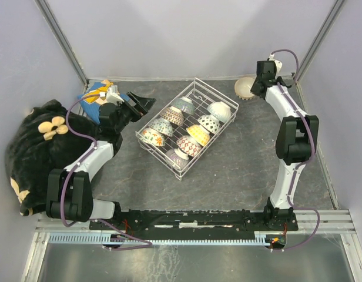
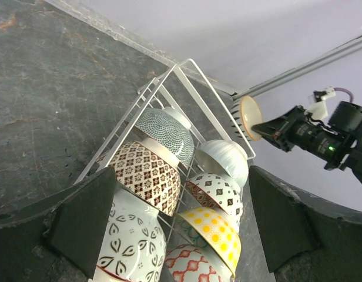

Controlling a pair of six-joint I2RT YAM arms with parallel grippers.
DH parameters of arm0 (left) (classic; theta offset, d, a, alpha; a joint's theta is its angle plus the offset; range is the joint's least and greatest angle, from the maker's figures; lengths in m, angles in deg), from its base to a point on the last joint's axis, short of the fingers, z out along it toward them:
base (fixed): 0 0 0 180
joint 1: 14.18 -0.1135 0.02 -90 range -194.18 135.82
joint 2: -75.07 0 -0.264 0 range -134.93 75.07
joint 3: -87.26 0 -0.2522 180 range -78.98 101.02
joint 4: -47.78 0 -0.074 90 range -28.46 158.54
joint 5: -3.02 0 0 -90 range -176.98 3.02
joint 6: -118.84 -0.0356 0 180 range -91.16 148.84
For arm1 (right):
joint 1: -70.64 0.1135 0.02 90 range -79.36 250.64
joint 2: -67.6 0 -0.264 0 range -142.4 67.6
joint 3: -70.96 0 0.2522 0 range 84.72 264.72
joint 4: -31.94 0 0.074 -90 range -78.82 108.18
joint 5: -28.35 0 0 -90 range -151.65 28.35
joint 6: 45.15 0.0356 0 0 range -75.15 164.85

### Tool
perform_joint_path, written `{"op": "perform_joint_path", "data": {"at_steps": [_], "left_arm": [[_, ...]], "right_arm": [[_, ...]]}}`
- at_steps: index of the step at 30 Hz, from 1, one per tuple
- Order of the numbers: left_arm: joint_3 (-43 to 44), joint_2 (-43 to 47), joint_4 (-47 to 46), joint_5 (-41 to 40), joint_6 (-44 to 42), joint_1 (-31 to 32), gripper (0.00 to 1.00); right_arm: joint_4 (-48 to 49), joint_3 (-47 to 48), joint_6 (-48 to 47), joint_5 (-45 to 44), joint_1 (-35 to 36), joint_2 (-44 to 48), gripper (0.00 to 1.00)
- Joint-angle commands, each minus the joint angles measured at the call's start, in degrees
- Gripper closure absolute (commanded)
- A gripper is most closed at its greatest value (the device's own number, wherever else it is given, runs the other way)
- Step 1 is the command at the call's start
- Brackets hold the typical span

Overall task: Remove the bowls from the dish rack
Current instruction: Place the bowl at the center of the board.

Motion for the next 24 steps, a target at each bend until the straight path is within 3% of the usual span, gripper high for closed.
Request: {"op": "perform_joint_path", "data": {"at_steps": [1,5,15,24], "left_arm": [[0.41,-0.03,-6.5,-2.12,-1.13,1.81,0.01],[1.5,-3.68,-11.29,-2.57,0.21,4.2,0.01],[6.38,-7.39,-10.78,-5.71,-0.28,8.59,0.01],[15.73,-9.64,-2.99,-7.03,-2.08,9.25,0.01]], "right_arm": [[3.47,6.69,4.3,4.92,-0.26,-1.86,0.99],[3.11,10.35,4.63,6.54,-0.28,-6.42,0.99],[1.09,15.97,4.15,6.6,-0.21,-12.64,0.99],[2.53,14.94,3.61,6.55,-0.21,-13.96,0.99]]}}
